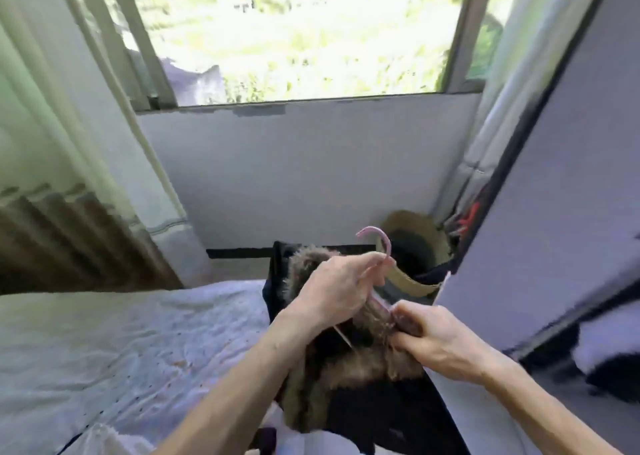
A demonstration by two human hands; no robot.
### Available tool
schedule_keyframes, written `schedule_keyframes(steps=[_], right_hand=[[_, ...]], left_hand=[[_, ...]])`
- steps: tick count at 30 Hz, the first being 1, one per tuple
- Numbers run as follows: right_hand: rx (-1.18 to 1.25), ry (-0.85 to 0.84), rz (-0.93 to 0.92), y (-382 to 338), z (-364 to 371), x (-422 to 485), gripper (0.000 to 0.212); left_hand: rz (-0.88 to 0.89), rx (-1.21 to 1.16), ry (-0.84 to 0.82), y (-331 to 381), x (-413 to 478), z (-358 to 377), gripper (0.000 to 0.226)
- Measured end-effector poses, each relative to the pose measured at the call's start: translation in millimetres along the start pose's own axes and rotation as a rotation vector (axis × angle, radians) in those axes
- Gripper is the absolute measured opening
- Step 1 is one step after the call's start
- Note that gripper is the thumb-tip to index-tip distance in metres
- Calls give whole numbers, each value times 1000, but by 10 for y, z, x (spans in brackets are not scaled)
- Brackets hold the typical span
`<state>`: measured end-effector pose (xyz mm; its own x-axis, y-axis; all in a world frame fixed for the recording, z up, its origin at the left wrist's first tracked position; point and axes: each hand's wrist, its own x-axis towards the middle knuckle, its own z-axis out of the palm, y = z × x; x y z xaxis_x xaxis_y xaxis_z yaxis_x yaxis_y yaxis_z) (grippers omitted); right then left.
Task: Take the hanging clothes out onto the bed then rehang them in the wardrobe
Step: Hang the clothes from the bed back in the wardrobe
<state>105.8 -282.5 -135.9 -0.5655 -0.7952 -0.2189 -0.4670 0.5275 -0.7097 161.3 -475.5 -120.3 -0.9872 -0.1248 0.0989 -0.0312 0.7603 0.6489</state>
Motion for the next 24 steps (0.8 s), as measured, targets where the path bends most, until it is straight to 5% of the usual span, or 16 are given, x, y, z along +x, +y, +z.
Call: schedule_keyframes(steps=[4, 10, 13, 24], right_hand=[[176, 220, 225, 666, -464, -802, 16], [262, 324, 595, 1360, -577, -1967, 12], [246, 411, 742, 1506, -458, -2292, 28], [449, 773, 946, 1457, -56, -2583, 10]], left_hand=[[222, 53, -159, 683, 481, 621, 43], [417, 19, -294, 1356, 986, 1494, 47], [546, -7, -369, 1700, 1183, 1887, 47], [687, -31, -749, 2605, 1596, 2722, 38]])
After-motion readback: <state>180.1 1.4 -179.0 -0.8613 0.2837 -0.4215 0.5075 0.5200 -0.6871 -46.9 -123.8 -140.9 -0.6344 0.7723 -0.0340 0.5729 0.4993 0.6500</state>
